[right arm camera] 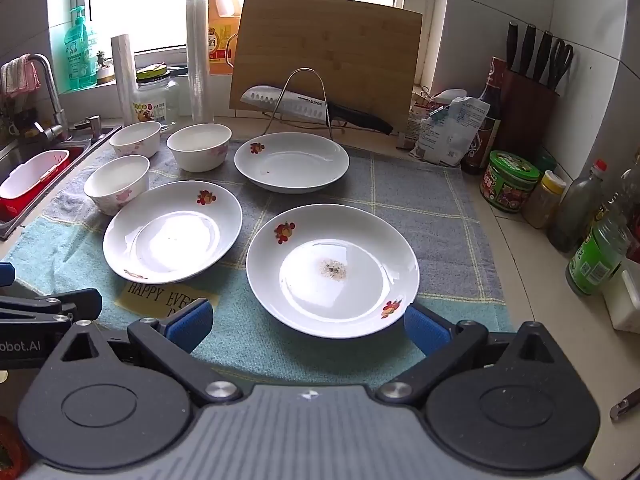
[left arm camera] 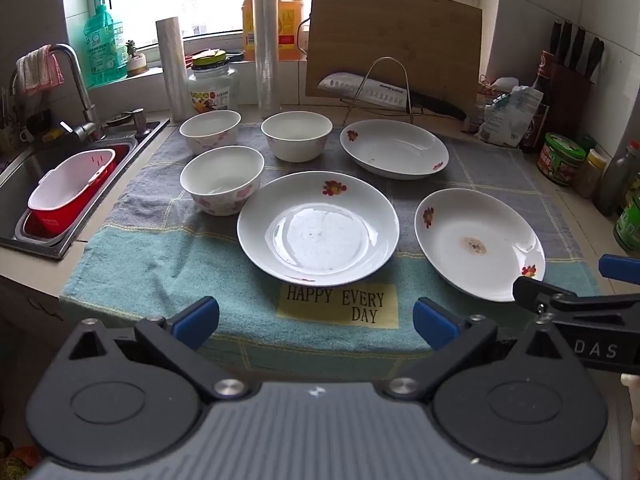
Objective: Organize plates and bowls
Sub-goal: 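Move both tools toward the stained white plate on the towel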
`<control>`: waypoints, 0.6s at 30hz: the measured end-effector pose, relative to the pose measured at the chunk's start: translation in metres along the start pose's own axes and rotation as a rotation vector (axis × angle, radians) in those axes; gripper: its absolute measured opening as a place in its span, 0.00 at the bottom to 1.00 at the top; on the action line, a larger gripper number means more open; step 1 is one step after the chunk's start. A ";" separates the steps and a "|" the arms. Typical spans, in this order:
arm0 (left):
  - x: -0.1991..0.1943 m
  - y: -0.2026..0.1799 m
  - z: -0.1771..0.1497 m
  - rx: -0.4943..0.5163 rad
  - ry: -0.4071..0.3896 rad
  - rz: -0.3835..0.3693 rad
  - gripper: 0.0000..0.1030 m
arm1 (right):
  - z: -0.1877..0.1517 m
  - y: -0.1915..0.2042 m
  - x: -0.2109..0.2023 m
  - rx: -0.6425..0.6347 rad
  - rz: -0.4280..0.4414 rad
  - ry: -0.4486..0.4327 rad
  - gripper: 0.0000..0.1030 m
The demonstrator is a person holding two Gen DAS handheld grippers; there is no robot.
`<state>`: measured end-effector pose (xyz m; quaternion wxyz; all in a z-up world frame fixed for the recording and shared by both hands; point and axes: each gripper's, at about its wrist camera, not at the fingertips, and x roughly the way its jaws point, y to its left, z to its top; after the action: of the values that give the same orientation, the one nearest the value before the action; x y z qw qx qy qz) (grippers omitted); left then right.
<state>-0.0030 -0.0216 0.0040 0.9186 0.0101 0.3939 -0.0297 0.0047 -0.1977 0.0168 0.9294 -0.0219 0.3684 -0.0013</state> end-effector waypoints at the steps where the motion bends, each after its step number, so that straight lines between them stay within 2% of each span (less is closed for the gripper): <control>1: 0.000 -0.001 0.000 0.002 -0.003 -0.003 0.99 | -0.001 -0.002 0.001 -0.004 0.000 -0.008 1.00; 5: 0.003 -0.002 -0.001 -0.002 -0.006 -0.015 0.99 | -0.006 -0.017 0.002 -0.001 0.016 -0.031 1.00; 7: 0.005 -0.003 -0.002 -0.004 -0.009 -0.023 0.99 | -0.010 -0.022 0.011 -0.004 0.011 0.009 1.00; 18: 0.015 -0.001 0.001 -0.022 -0.040 -0.053 0.99 | -0.038 -0.051 0.044 -0.016 0.057 0.027 1.00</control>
<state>0.0081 -0.0233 -0.0061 0.9252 -0.0113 0.3760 -0.0499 0.0116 -0.2505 -0.0391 0.9238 -0.0189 0.3814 0.0277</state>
